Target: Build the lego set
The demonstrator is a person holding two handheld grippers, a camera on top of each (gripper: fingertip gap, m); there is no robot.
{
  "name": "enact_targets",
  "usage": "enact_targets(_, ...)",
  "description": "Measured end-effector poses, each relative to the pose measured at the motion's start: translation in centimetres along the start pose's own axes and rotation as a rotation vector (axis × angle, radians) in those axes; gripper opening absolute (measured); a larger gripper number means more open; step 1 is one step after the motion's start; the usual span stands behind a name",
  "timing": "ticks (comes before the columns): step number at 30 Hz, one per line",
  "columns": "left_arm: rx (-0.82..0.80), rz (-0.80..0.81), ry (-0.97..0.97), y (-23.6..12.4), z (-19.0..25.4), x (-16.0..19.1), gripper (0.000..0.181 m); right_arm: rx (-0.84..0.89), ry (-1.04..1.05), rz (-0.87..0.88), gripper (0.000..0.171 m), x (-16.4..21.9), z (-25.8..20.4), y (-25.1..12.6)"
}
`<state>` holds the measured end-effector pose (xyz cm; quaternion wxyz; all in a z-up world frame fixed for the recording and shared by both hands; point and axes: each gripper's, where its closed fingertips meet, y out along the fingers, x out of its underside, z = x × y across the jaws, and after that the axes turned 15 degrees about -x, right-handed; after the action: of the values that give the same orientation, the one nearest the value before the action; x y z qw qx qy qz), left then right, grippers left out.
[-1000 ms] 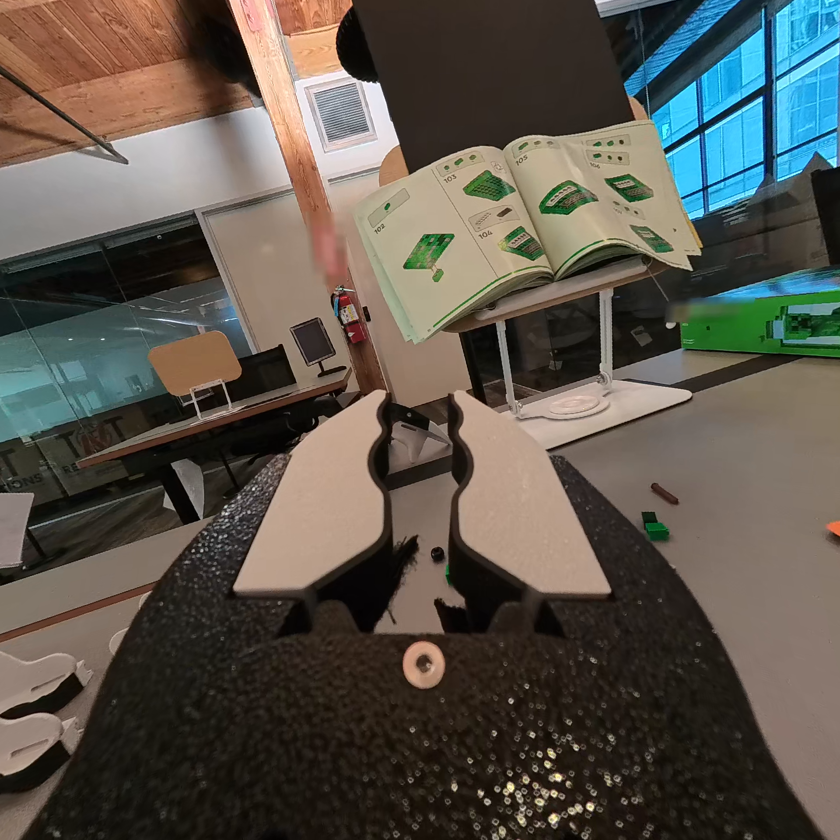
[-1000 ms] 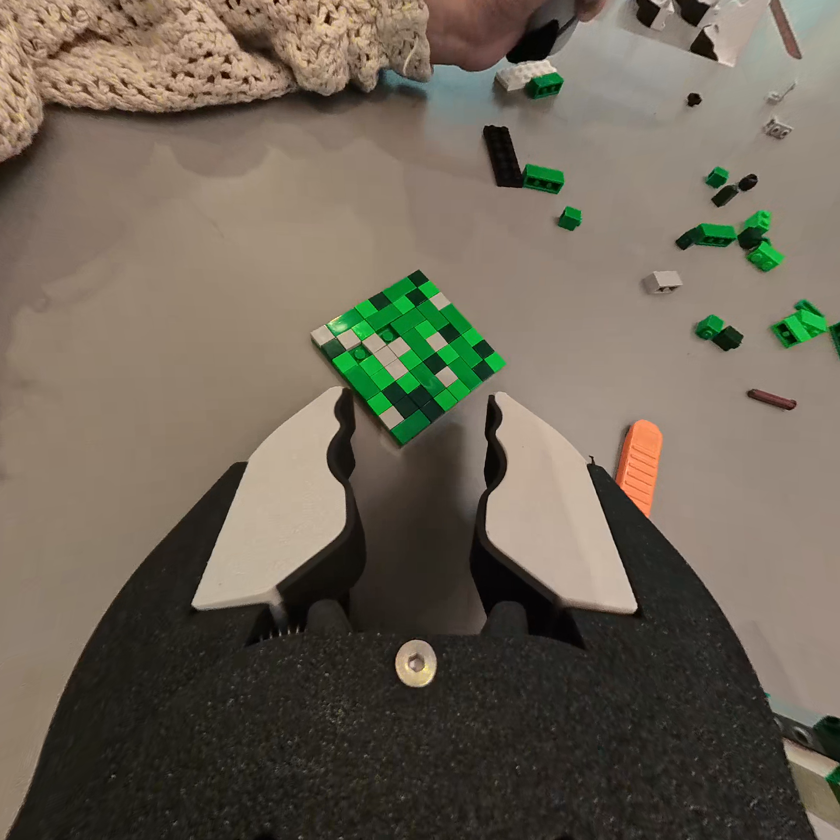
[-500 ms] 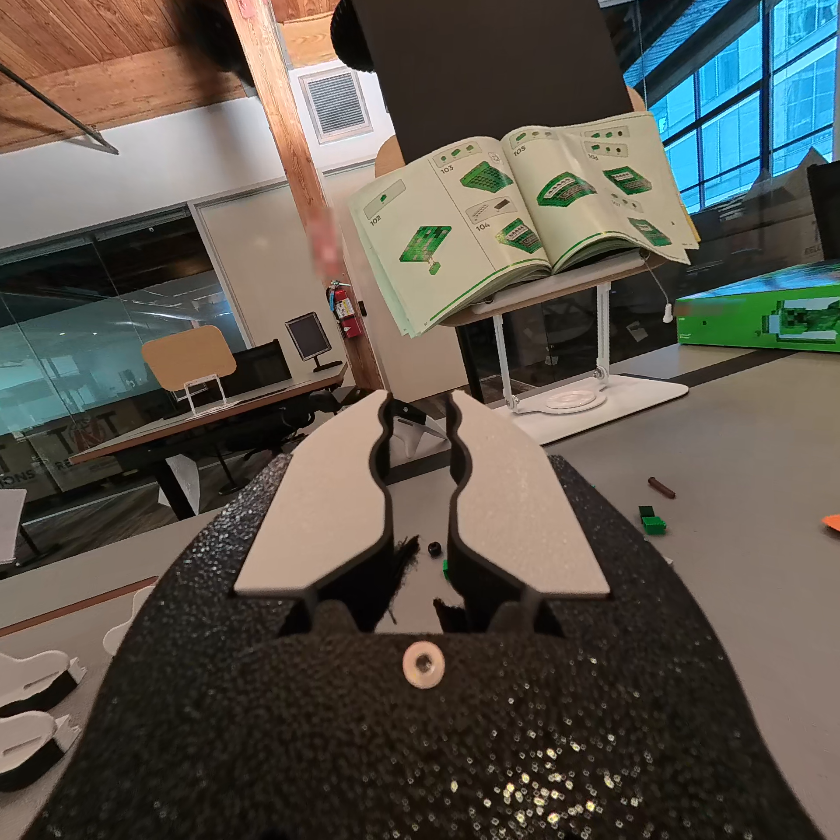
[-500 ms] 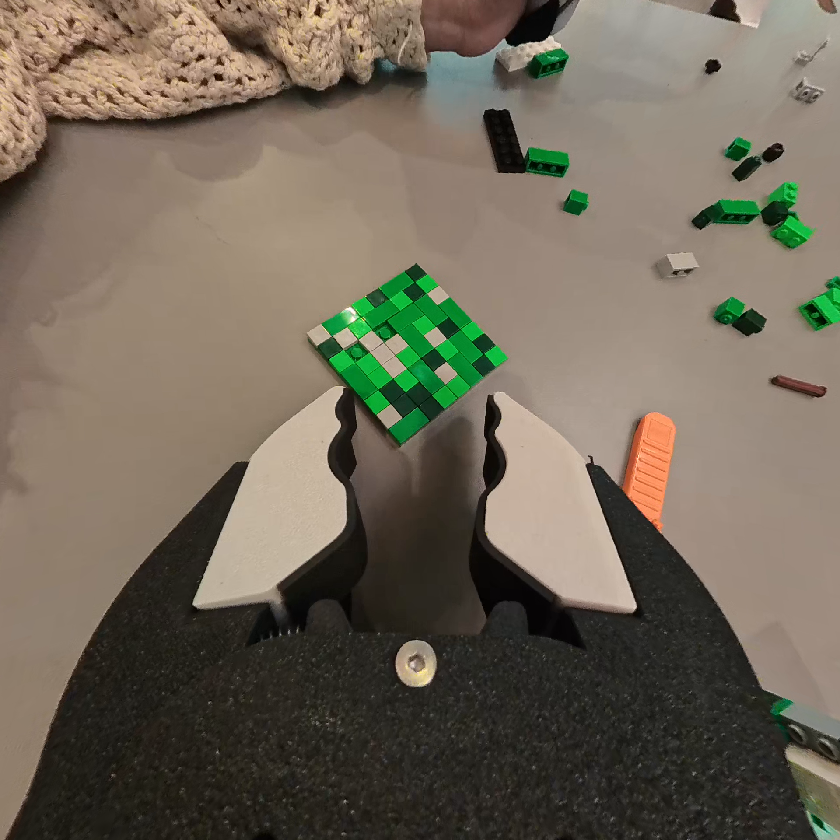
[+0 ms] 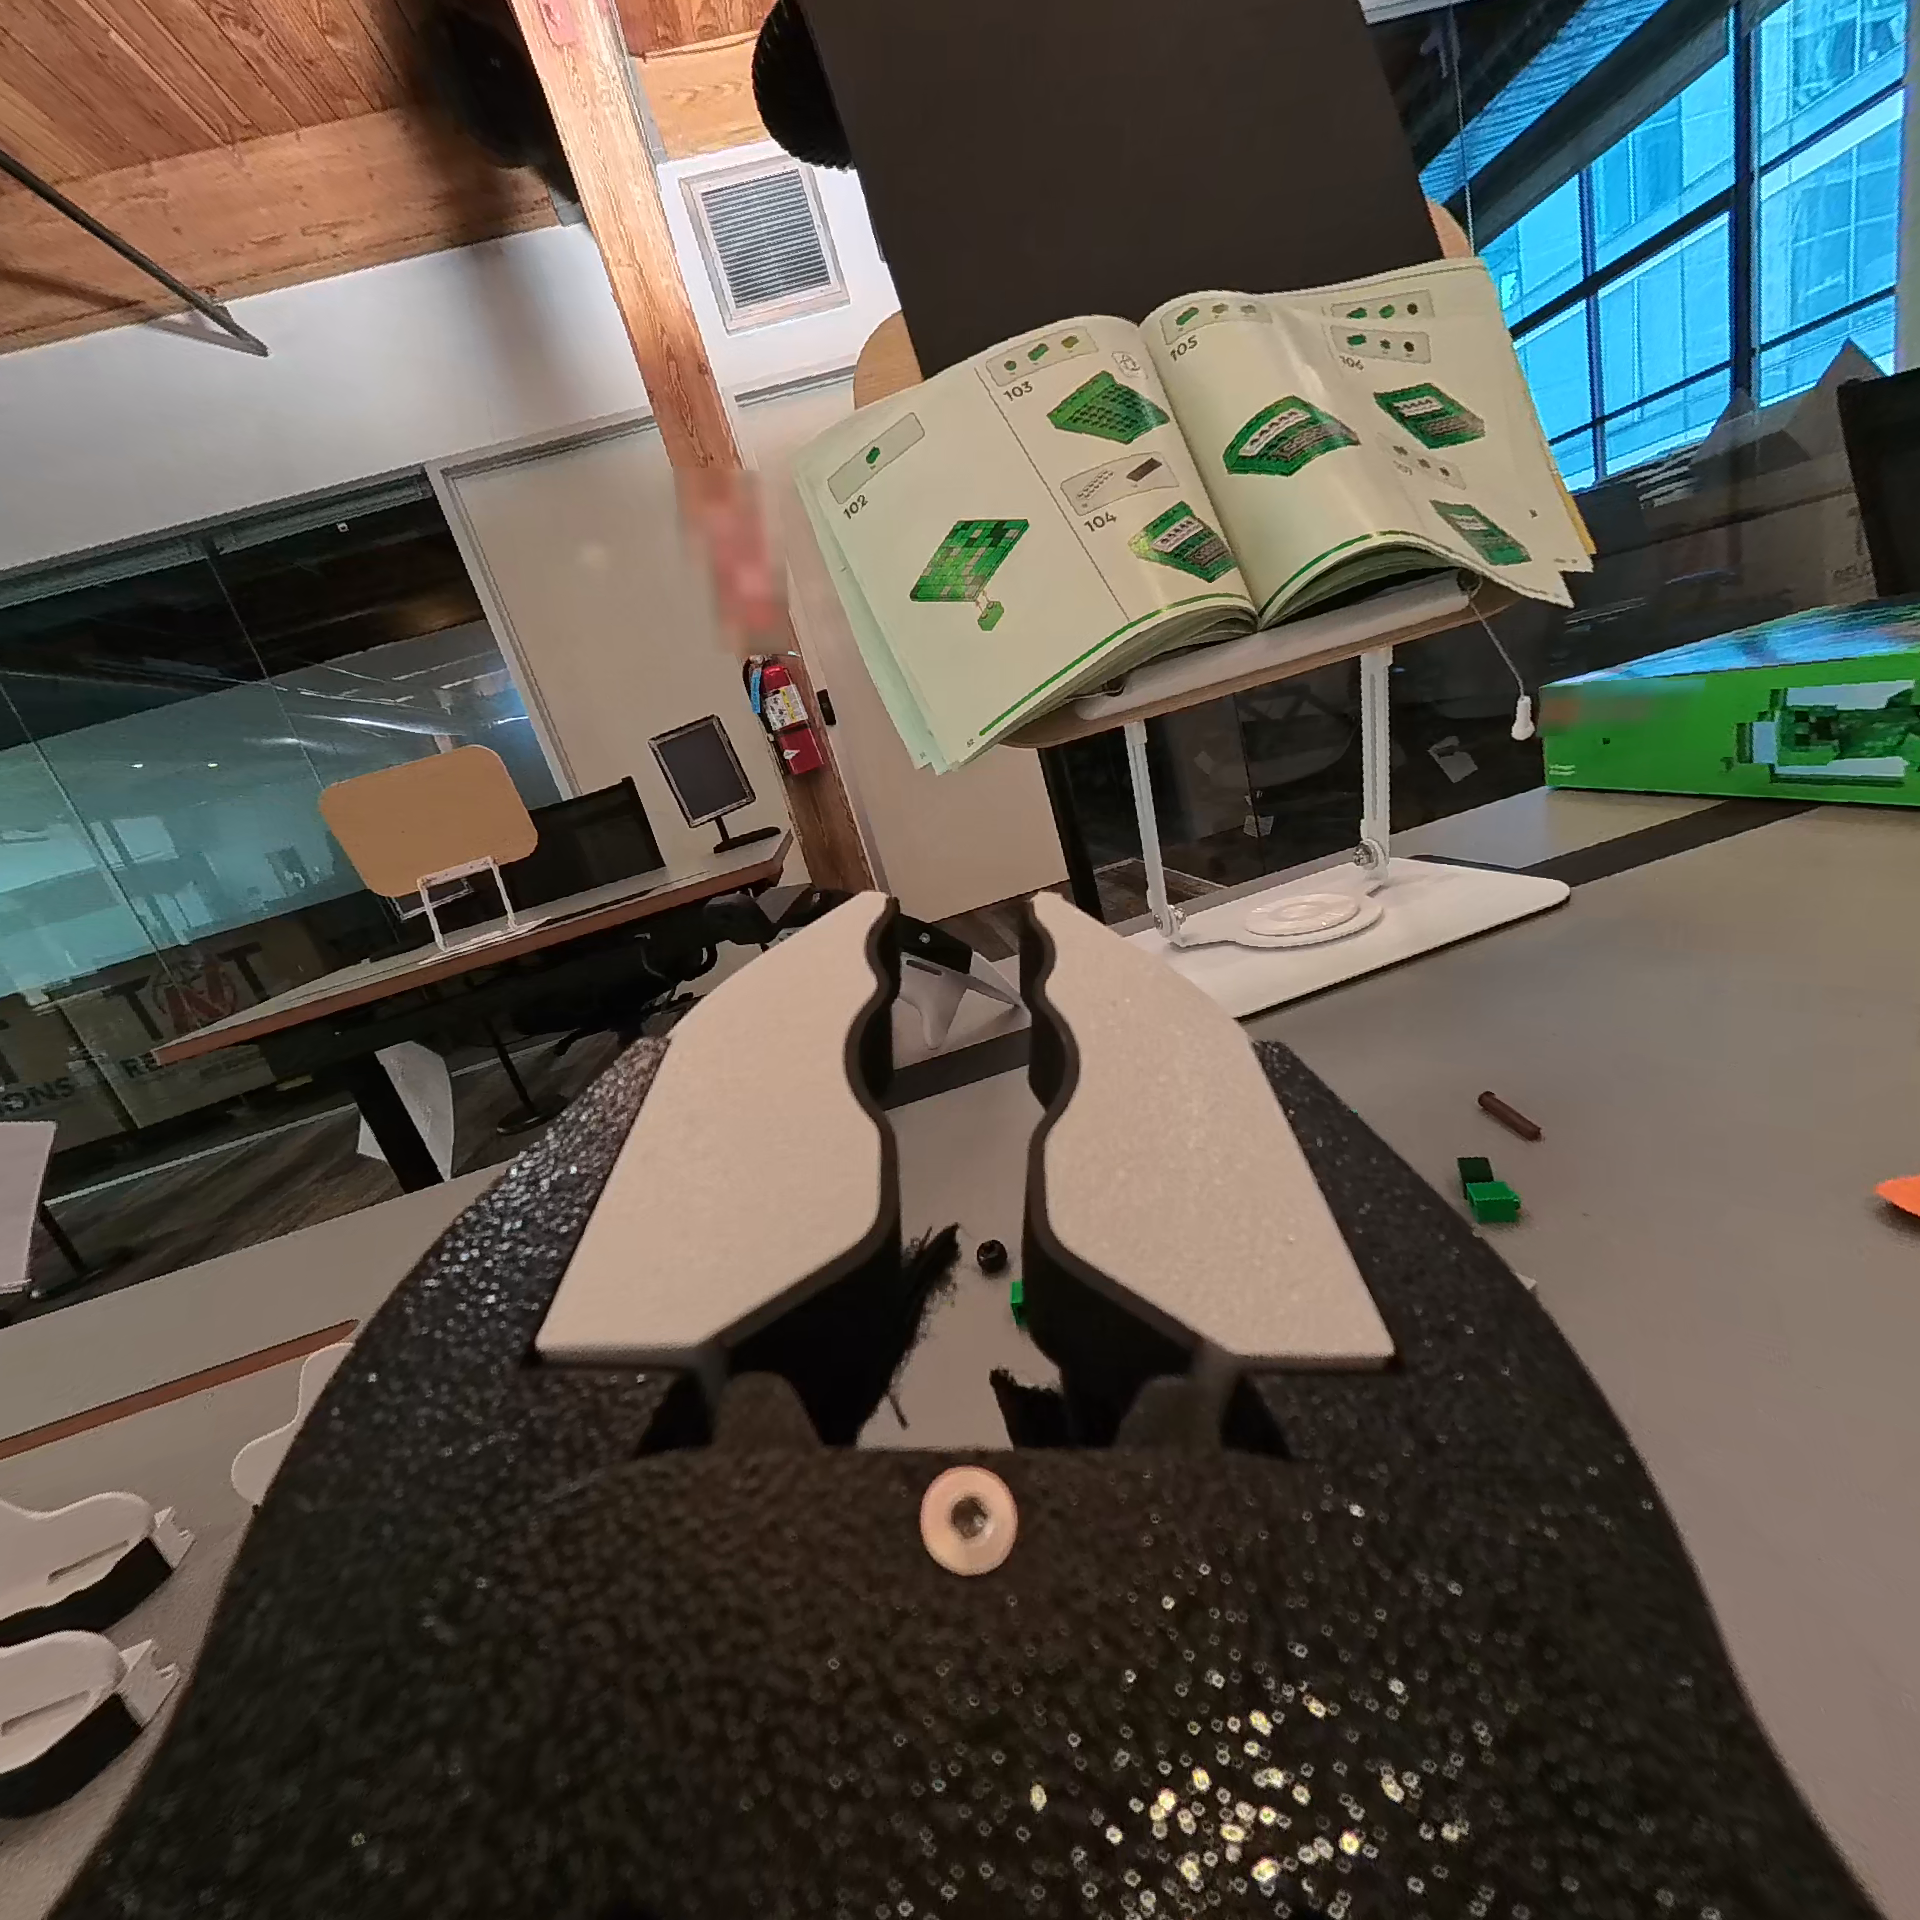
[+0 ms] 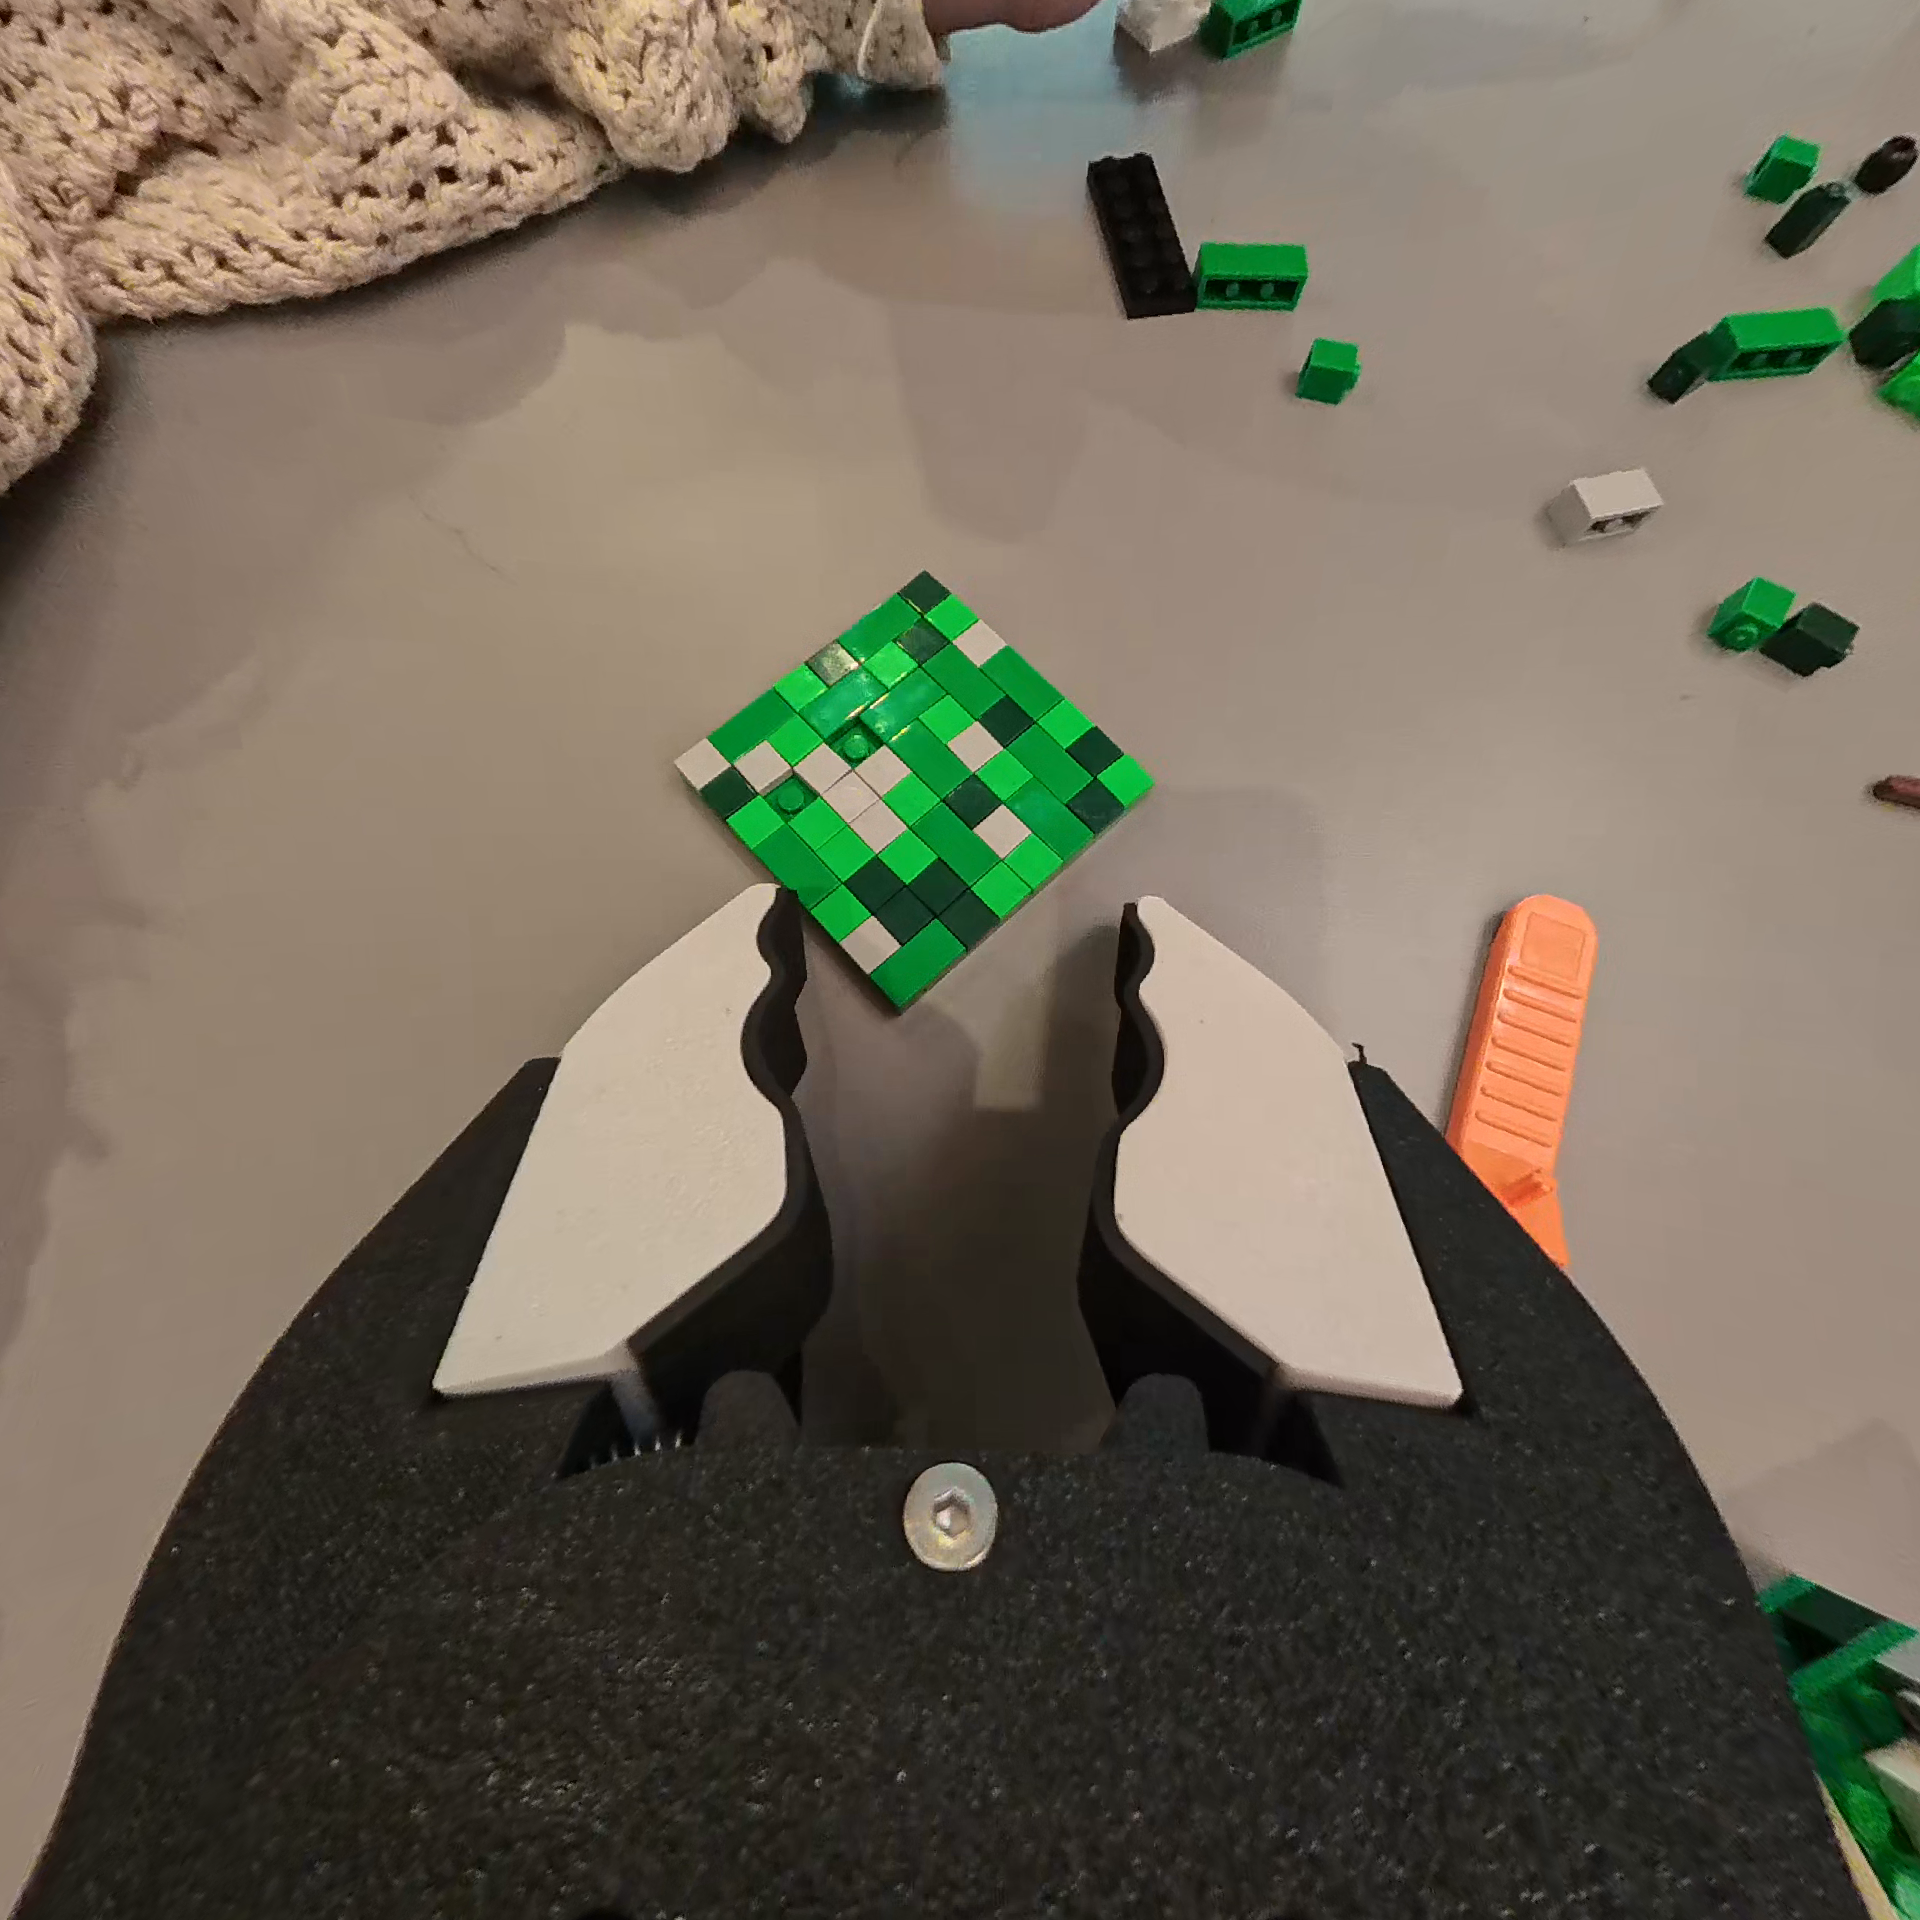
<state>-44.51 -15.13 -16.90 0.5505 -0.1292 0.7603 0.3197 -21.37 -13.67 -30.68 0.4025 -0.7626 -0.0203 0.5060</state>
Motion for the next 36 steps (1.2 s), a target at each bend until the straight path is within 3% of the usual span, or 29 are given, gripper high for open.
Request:
enact_targets(15, -0.129, 0.009, -0.065, 0.0, -4.6, -0.7, 0.022, 0.000, 0.000, 0.000, 0.057, 0.0, 0.0, 0.0)
enact_targets(20, 0.171, -0.177, 0.084, -0.1, -1.6, 1.7, 0.026, 0.000, 0.000, 0.000, 0.057, 0.0, 0.0, 0.0)
enact_targets(23, 0.473, -0.386, 0.065, -2.1, 2.2, 3.9, 0.024, 0.000, 0.000, 0.000, 0.057, 0.0, 0.0, 0.0)
enact_targets(26, 0.692, -0.686, 0.009, -4.9, 4.9, 5.8, 0.042, 0.000, 0.000, 0.000, 0.057, 0.0, 0.0, 0.0)
enact_targets(28, 0.710, -0.744, 0.056, -5.6, 5.6, 6.4, 0.048, 0.000, 0.000, 0.000, 0.057, 0.0, 0.0, 0.0)
enact_targets(33, 0.724, -0.745, 0.174, -6.0, 6.9, 7.2, 0.042, 0.000, 0.000, 0.000, 0.057, 0.0, 0.1, 0.0)
enact_targets(36, 0.637, -0.760, 0.212, -5.1, 5.9, 8.3, 0.034, 0.000, 0.000, 0.000, 0.057, 0.0, 0.1, 0.0)
